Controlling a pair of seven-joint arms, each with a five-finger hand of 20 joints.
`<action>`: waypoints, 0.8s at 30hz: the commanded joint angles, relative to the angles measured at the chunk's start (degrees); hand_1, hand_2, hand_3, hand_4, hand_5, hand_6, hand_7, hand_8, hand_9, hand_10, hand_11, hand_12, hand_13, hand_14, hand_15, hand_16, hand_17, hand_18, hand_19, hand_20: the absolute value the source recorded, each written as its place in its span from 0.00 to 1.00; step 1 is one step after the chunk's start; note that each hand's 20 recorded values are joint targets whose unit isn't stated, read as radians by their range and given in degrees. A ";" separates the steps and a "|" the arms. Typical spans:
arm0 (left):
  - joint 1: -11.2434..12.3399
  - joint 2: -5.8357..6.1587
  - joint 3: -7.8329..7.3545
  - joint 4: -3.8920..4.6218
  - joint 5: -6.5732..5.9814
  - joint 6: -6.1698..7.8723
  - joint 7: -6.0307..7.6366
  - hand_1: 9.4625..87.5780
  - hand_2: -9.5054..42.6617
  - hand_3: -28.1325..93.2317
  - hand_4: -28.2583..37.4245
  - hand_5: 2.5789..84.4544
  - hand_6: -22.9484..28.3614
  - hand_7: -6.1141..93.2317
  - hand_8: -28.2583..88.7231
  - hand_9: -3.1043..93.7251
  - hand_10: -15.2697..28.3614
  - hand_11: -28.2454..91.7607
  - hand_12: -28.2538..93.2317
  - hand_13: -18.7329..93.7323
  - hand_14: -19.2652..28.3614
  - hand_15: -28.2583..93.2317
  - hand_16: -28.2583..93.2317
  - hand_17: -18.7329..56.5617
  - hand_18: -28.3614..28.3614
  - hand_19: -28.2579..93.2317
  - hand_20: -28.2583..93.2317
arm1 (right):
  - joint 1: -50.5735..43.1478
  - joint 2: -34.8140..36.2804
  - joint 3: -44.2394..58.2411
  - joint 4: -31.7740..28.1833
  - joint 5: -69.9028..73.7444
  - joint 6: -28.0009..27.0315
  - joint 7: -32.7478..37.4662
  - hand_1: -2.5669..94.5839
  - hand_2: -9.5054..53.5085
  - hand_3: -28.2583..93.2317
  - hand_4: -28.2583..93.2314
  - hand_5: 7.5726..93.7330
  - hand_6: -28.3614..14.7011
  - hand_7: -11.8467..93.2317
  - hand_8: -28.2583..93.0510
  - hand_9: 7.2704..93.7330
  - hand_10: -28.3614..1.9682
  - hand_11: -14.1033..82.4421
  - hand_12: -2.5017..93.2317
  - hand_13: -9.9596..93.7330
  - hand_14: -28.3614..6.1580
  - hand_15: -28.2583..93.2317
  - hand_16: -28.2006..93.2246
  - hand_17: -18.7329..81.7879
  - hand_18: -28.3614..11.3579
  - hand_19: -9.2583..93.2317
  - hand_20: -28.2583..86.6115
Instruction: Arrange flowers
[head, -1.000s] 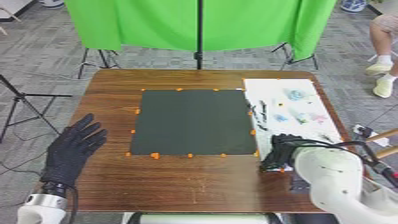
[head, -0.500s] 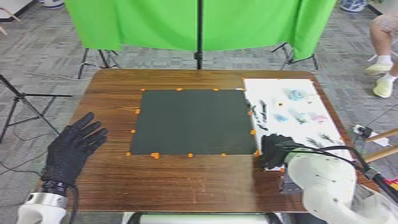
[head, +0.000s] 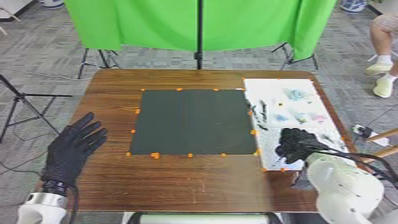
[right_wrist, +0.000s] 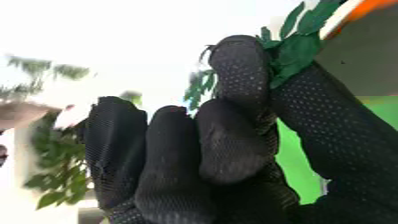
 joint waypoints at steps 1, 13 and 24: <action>1.00 -0.10 0.07 0.23 -0.28 0.32 0.07 0.18 0.16 0.79 0.01 0.35 0.52 0.26 0.17 0.32 0.63 0.44 0.38 0.38 0.70 0.55 0.24 0.14 0.87 0.65 0.32 | 0.37 2.00 3.66 -2.00 -1.10 4.13 1.03 0.42 0.00 0.97 0.14 0.80 0.58 0.67 0.41 0.98 0.73 0.86 0.47 0.94 0.62 0.93 0.55 0.76 0.19 1.00 0.84; 1.61 0.03 -0.72 -0.27 -0.11 0.54 -0.29 0.18 0.16 0.79 0.01 0.35 0.52 0.26 0.17 0.32 0.63 0.44 0.38 0.38 0.70 0.55 0.24 0.14 0.87 0.65 0.31 | 9.55 1.86 -1.07 -1.60 -1.54 8.16 -1.94 0.42 0.00 0.97 0.14 0.81 0.58 0.66 0.42 0.98 0.73 0.85 0.48 0.94 0.63 0.92 0.55 0.76 0.19 1.00 0.84; 9.63 1.57 -5.87 -2.59 -0.48 1.24 2.07 0.18 0.16 0.79 0.02 0.35 0.52 0.26 0.17 0.32 0.62 0.44 0.38 0.38 0.70 0.55 0.24 0.14 0.87 0.65 0.32 | 25.67 -6.93 -18.04 3.60 -0.29 9.35 -5.49 0.42 0.00 0.97 0.14 0.81 0.59 0.66 0.42 0.98 0.73 0.85 0.48 0.94 0.63 0.92 0.55 0.76 0.20 1.00 0.84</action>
